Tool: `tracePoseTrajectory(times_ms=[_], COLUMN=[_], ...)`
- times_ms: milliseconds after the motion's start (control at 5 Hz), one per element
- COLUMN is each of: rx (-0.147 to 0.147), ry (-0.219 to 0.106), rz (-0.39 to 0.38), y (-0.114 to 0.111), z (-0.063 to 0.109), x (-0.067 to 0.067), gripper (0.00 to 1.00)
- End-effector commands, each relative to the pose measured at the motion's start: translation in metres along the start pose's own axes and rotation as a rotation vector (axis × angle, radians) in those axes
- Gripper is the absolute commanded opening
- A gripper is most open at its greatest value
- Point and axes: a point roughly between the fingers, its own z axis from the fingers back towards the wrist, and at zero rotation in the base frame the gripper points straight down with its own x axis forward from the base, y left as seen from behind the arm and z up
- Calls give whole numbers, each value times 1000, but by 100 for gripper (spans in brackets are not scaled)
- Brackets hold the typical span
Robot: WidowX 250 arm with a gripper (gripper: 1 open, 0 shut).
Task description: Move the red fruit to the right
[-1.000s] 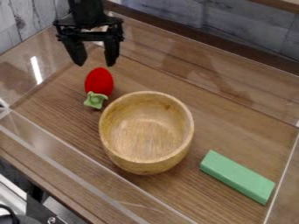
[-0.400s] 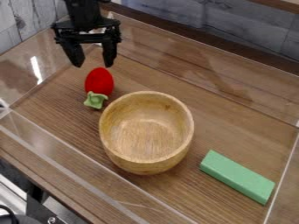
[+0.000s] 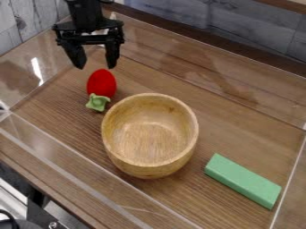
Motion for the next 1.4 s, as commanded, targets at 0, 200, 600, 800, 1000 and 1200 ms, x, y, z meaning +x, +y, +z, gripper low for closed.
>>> tracePoseTrajectory(times_ms=[0, 200, 600, 800, 1000, 1200], rx=[13, 20, 29, 46, 61, 70], ry=[-56, -64, -72, -60, -48, -42], rz=[-8, -6, -4, -1, 2, 6], y=[-2, -3, -3, -2, -2, -3], z=[12, 11, 10, -5, -17, -25], x=[10, 11, 13, 10, 9, 9], gripper=[100, 100, 100, 100, 100, 0])
